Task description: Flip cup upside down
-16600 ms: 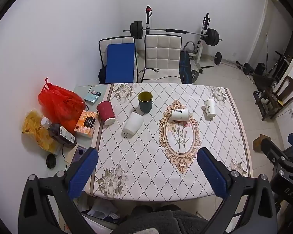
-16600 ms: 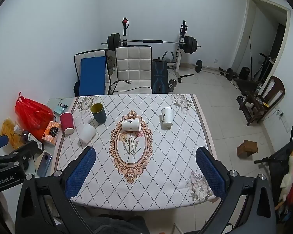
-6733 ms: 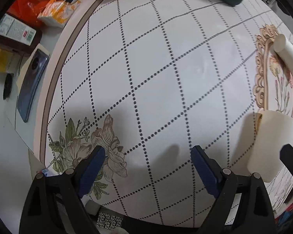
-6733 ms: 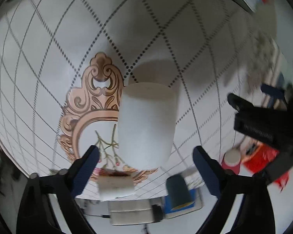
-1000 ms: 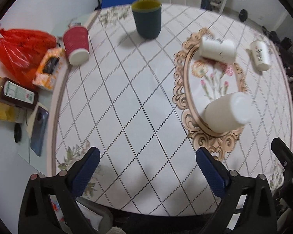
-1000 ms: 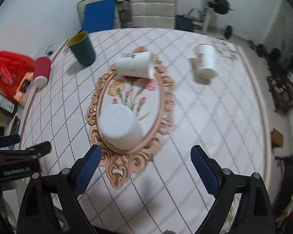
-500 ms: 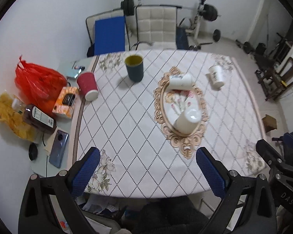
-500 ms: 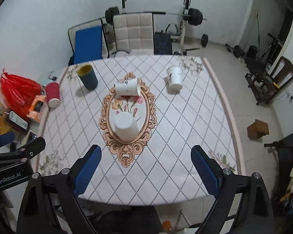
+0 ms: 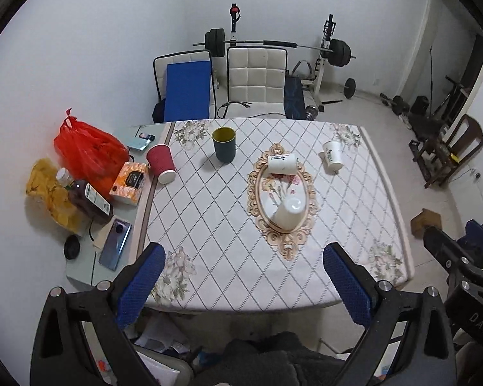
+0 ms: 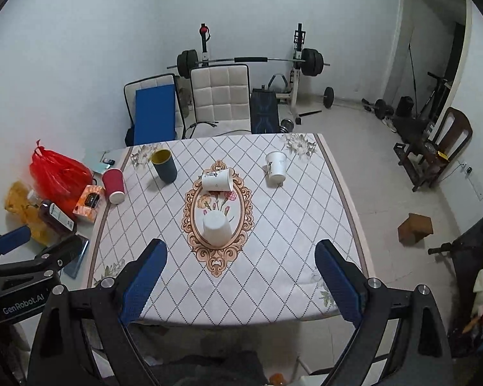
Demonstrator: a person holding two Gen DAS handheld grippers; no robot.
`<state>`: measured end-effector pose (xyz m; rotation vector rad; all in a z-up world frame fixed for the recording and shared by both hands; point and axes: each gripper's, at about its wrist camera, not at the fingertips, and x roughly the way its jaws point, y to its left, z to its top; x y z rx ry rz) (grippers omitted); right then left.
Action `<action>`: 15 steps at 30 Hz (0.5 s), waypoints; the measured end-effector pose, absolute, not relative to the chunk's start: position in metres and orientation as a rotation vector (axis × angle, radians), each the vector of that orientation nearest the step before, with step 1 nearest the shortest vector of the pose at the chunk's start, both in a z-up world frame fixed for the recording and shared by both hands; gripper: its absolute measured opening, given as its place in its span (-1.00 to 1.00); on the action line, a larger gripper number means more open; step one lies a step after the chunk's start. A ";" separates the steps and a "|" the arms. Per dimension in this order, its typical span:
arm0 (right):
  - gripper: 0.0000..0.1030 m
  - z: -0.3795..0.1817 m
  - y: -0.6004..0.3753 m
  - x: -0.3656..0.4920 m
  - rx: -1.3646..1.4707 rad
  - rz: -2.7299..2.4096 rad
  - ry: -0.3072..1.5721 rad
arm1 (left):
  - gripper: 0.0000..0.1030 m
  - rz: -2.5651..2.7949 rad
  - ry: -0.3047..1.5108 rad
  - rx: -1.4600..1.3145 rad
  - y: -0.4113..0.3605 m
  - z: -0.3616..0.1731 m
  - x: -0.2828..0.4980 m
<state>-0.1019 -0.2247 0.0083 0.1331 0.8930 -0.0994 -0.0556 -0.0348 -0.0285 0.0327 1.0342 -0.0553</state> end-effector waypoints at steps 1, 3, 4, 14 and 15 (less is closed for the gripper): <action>0.85 0.015 -0.226 -0.107 0.136 -0.096 0.887 | 0.95 -0.051 1.032 0.033 -0.035 -0.025 -0.058; 0.85 0.023 -0.227 -0.111 0.131 -0.095 0.880 | 0.95 -0.049 1.030 0.034 -0.037 -0.020 -0.062; 0.85 0.028 -0.228 -0.114 0.128 -0.091 0.877 | 0.95 -0.047 1.028 0.038 -0.038 -0.018 -0.064; 0.85 0.049 -0.234 -0.117 0.106 -0.078 0.862 | 0.95 -0.036 1.044 0.021 -0.041 -0.013 -0.069; 0.85 0.048 -0.235 -0.114 0.106 -0.077 0.863 | 0.95 -0.035 1.044 0.021 -0.041 -0.013 -0.069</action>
